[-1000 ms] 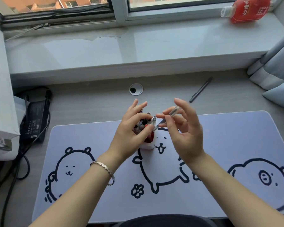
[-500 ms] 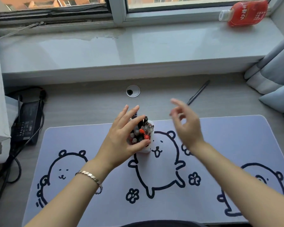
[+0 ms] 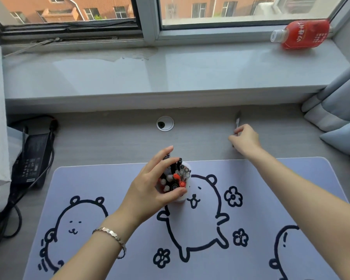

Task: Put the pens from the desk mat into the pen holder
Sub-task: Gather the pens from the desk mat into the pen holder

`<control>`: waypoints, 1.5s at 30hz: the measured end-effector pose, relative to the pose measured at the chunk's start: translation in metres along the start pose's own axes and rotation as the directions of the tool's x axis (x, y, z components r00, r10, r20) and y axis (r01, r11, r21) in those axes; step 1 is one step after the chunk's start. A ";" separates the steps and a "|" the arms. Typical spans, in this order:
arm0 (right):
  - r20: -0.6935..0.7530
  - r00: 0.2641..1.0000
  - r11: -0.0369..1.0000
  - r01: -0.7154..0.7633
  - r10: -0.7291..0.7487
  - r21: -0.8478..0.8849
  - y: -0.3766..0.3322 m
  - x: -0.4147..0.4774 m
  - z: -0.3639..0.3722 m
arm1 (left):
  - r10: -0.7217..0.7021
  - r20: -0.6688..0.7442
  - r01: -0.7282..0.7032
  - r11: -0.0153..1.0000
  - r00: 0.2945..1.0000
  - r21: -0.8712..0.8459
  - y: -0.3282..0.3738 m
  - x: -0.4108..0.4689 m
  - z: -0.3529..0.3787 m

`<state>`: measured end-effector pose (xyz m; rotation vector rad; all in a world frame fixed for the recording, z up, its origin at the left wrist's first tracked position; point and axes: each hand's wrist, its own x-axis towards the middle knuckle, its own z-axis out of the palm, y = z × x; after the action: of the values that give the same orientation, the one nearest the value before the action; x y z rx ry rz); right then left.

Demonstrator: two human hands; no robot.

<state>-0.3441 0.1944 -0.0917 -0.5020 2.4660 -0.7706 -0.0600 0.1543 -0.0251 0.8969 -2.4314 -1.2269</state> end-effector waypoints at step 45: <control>0.484 0.777 0.846 0.518 -0.403 -0.127 -0.021 -0.145 0.006 | -0.161 -0.203 0.080 0.929 0.966 -0.360 -0.044 0.037 -0.063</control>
<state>-0.2202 0.2448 -0.0319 -1.2761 2.0249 -0.4403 -0.0397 0.0713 -0.0235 1.0265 -1.9223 -1.4505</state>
